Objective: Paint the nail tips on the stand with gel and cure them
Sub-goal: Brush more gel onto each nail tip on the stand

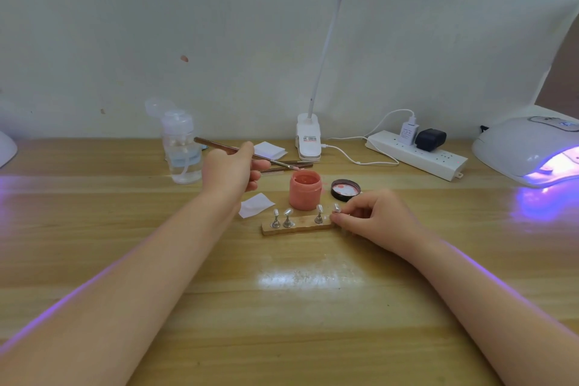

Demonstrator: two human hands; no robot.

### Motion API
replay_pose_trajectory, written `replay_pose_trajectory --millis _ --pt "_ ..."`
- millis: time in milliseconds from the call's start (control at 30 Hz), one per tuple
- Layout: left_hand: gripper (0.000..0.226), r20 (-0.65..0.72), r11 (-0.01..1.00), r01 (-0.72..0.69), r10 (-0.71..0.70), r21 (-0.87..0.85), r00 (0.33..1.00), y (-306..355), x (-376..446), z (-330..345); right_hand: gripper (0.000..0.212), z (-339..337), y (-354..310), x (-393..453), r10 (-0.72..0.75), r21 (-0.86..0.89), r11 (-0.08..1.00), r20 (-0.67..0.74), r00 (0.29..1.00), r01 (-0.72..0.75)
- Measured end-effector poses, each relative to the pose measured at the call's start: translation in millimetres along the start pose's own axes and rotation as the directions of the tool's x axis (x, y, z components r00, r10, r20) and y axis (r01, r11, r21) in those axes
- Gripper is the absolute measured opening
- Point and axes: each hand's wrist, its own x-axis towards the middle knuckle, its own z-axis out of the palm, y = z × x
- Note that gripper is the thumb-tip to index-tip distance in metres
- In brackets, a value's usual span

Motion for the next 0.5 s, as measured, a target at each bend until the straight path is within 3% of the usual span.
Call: replay_pose_trajectory --millis 267,500 --pt "0.025 0.005 0.998 0.057 -0.057 0.009 0.998 -9.1 6.5 -1.4 0.009 -0.7 -11.5 -7.3 -0.156 -0.223 0.964 -0.035 0.987 0.145" --pt "0.025 -0.043 0.998 0.068 -0.067 0.004 0.997 -11.3 13.6 -8.0 0.009 -1.2 -12.3 -8.5 -0.211 -0.224 0.954 -0.040 0.977 0.197"
